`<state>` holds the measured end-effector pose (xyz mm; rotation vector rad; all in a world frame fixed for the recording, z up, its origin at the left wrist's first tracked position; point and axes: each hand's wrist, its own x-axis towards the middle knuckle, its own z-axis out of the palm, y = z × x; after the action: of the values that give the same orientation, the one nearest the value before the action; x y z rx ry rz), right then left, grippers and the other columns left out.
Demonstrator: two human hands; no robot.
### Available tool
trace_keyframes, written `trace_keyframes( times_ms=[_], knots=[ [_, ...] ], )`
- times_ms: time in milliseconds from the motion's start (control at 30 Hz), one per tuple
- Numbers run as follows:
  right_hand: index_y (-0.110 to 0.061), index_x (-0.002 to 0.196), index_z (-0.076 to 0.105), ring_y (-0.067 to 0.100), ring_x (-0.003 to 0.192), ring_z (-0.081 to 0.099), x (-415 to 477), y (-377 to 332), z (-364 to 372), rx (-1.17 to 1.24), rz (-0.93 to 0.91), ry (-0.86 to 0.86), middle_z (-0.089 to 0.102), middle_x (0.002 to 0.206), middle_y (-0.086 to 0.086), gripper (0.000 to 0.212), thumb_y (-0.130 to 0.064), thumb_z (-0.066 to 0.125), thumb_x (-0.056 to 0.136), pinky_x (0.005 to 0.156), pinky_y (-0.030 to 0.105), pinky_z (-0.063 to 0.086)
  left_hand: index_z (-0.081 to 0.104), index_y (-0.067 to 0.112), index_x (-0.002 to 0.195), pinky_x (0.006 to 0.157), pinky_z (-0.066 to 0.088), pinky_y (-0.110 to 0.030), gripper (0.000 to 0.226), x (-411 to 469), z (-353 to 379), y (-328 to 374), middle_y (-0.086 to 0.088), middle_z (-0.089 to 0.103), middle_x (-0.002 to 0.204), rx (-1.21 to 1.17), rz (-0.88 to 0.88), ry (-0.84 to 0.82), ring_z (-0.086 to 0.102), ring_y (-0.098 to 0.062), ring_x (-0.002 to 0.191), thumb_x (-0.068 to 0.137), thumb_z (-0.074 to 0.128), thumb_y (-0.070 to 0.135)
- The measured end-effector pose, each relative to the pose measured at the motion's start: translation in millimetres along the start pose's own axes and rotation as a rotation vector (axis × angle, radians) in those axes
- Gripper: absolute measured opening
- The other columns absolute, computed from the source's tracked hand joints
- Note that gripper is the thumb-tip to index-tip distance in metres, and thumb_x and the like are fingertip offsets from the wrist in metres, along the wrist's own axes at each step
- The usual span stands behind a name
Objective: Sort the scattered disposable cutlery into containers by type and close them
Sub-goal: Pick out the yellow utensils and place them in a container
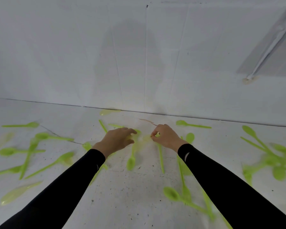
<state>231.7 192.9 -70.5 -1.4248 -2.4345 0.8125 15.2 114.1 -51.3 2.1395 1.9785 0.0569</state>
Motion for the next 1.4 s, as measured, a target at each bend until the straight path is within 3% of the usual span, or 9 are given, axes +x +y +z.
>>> trace_keyframes(
  times_ms=[133, 200, 333, 467, 633, 767, 1033, 1200, 1400],
  knots=[
    [-0.017, 0.084, 0.071, 0.016, 0.087, 0.055, -26, -5, -23, 0.188, 0.006, 0.093, 0.064, 0.097, -0.002, 0.007, -0.023, 0.07, 0.087, 0.077, 0.025, 0.043, 0.064, 0.032, 0.107, 0.076, 0.047, -0.024, 0.014, -18, -14, 1, 0.017, 0.064, 0.094, -0.562, -0.079, 0.062, 0.061, -0.008, 0.094, 0.093, 0.064, 0.033],
    [-0.016, 0.084, 0.071, 0.014, 0.084, 0.058, -42, -1, -33, 0.234, 0.04, 0.168, 0.063, 0.093, -0.002, 0.008, -0.023, 0.07, 0.088, 0.07, 0.018, 0.042, 0.066, 0.025, 0.1, 0.065, 0.053, -0.022, 0.007, -32, -22, 4, 0.016, 0.068, 0.102, -0.852, -0.113, 0.129, 0.064, -0.009, 0.095, 0.093, 0.066, 0.025],
    [-0.014, 0.092, 0.075, 0.014, 0.083, 0.062, -81, 5, -52, 0.673, 0.266, 0.235, 0.07, 0.092, -0.002, 0.011, -0.023, 0.074, 0.086, 0.073, 0.023, 0.049, 0.058, 0.02, 0.125, 0.061, 0.054, -0.024, 0.029, -59, -30, 20, -0.006, 0.07, 0.098, -1.362, -0.109, 0.215, 0.067, -0.023, 0.107, 0.097, 0.059, 0.016],
    [-0.005, 0.094, 0.075, 0.014, 0.077, 0.061, -125, -3, -55, 1.14, 0.392, 0.134, 0.066, 0.083, 0.003, 0.015, -0.016, 0.076, 0.083, 0.071, 0.025, 0.05, 0.058, 0.02, 0.13, 0.051, 0.045, -0.021, 0.037, -76, -25, 55, -0.004, 0.058, 0.087, -1.839, -0.124, 0.165, 0.068, -0.022, 0.082, 0.094, 0.057, 0.016],
    [-0.003, 0.095, 0.073, 0.013, 0.071, 0.057, -173, -6, -51, 1.346, 0.465, 0.019, 0.061, 0.082, 0.005, 0.018, -0.012, 0.078, 0.08, 0.066, 0.025, 0.049, 0.06, 0.016, 0.119, 0.052, 0.047, -0.024, 0.067, -79, -6, 121, 0.002, 0.056, 0.079, -1.873, -0.151, 0.096, 0.055, -0.013, 0.06, 0.064, 0.089, 0.04],
    [-0.006, 0.088, 0.074, 0.011, 0.066, 0.057, -209, 2, -60, 1.356, 0.446, 0.016, 0.062, 0.079, 0.004, 0.011, -0.012, 0.078, 0.08, 0.062, 0.023, 0.05, 0.058, 0.02, 0.124, 0.06, 0.049, -0.029, 0.044, -85, 1, 172, 0.001, 0.055, 0.082, -1.926, -0.095, 0.12, 0.05, -0.014, 0.06, 0.083, 0.073, 0.013],
    [-0.003, 0.094, 0.074, 0.018, 0.079, 0.065, -270, 31, -76, 1.2, 0.378, -0.061, 0.067, 0.083, 0.007, 0.018, -0.018, 0.075, 0.084, 0.072, 0.028, 0.053, 0.065, 0.016, 0.109, 0.06, 0.05, -0.025, 0.015, -104, 16, 262, -0.007, 0.068, 0.099, -1.838, -0.125, 0.097, 0.059, -0.016, 0.078, 0.095, 0.061, 0.015],
    [-0.008, 0.088, 0.069, 0.018, 0.077, 0.067, -302, 54, -75, 1.152, 0.392, -0.011, 0.07, 0.084, 0.004, 0.011, -0.013, 0.06, 0.093, 0.078, 0.033, 0.054, 0.059, 0.023, 0.122, 0.069, 0.054, -0.029, 0.03, -125, 47, 312, -0.006, 0.068, 0.09, -1.901, -0.111, 0.076, 0.064, -0.017, 0.073, 0.098, 0.054, 0.006],
    [-0.009, 0.101, 0.058, 0.018, 0.071, 0.066, -330, 70, -75, 1.131, 0.389, 0.067, 0.073, 0.08, 0.007, 0.025, -0.018, 0.075, 0.085, 0.065, 0.026, 0.05, 0.058, 0.012, 0.096, 0.058, 0.051, -0.028, 0.028, -140, 61, 328, -0.001, 0.06, 0.085, -1.877, -0.189, 0.097, 0.06, -0.015, 0.066, 0.079, 0.069, 0.032]
  ],
)
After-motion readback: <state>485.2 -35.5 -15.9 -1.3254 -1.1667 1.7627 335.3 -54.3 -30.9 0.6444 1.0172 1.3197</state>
